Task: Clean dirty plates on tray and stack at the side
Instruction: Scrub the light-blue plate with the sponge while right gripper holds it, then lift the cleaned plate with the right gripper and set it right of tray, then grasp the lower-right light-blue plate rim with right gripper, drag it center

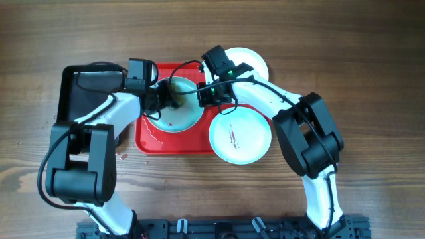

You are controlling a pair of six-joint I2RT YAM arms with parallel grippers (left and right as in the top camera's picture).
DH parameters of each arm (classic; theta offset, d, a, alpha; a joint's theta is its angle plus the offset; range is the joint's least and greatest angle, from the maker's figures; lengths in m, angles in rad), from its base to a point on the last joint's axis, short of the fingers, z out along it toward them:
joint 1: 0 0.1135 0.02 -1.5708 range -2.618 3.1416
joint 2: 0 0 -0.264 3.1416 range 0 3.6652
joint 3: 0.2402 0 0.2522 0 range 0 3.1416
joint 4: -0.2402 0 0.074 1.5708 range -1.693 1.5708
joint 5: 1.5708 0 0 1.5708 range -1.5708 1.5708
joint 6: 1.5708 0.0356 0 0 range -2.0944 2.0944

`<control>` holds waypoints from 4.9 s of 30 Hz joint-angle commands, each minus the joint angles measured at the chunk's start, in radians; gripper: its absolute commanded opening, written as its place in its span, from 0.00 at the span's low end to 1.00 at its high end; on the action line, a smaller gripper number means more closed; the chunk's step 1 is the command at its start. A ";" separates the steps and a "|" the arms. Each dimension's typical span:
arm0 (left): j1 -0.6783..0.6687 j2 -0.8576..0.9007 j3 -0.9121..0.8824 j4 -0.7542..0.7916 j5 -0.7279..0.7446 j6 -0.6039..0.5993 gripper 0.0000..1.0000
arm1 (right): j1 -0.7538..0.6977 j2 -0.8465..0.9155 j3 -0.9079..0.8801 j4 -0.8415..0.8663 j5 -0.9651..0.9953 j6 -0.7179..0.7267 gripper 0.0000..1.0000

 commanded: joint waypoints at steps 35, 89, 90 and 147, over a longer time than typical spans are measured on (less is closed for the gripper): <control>0.010 0.028 0.416 -0.562 -0.542 -0.033 0.04 | 0.019 0.024 0.001 -0.037 -0.036 -0.008 0.04; 0.135 0.047 0.660 -0.921 -0.154 0.177 0.04 | 0.442 -0.364 0.001 -0.046 1.450 -0.277 0.04; 0.135 0.047 0.660 -0.921 -0.154 0.177 0.04 | 0.427 -0.364 0.001 -0.109 1.331 -0.213 0.04; 0.134 0.047 0.660 -0.904 -0.154 0.177 0.04 | -0.423 -0.553 -0.567 -0.250 0.029 -0.238 0.47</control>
